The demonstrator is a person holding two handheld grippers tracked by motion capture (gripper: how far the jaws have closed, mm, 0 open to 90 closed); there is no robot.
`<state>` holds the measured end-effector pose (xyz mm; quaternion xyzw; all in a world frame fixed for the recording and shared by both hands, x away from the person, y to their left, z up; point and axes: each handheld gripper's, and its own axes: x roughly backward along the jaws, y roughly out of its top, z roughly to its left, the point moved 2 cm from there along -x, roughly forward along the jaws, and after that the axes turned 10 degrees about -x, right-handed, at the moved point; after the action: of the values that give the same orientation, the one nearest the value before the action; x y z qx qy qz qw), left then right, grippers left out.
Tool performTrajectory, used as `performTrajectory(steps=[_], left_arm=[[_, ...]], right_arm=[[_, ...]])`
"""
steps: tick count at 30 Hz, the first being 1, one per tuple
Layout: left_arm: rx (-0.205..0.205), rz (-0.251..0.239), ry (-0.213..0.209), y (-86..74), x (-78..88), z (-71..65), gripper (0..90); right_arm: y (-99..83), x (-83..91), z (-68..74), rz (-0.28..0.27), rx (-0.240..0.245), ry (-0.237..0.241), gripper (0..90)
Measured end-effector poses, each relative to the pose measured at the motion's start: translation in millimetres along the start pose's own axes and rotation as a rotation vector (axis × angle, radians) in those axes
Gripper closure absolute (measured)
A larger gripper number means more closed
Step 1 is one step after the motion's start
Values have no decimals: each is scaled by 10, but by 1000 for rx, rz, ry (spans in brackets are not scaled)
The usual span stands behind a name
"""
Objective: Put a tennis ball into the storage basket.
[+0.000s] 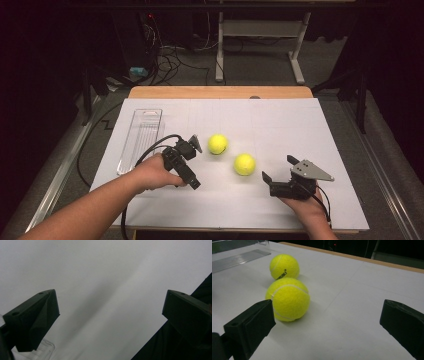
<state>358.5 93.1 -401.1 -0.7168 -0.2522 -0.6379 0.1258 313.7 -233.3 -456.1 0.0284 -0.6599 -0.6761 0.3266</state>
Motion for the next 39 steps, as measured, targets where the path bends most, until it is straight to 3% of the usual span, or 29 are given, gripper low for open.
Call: performTrajectory(steps=[9,21,39], left_arm=[[3,-2,1,1,-1,25,15],[-18,23,13,41,-41,-50,10],[-20,25,13,53,-34,-81,10]], right_arm=[[122,-234,62,16,0,35,0],[194,-572,329,45,22,87,0],[91,-684,362,139,18,99,0]])
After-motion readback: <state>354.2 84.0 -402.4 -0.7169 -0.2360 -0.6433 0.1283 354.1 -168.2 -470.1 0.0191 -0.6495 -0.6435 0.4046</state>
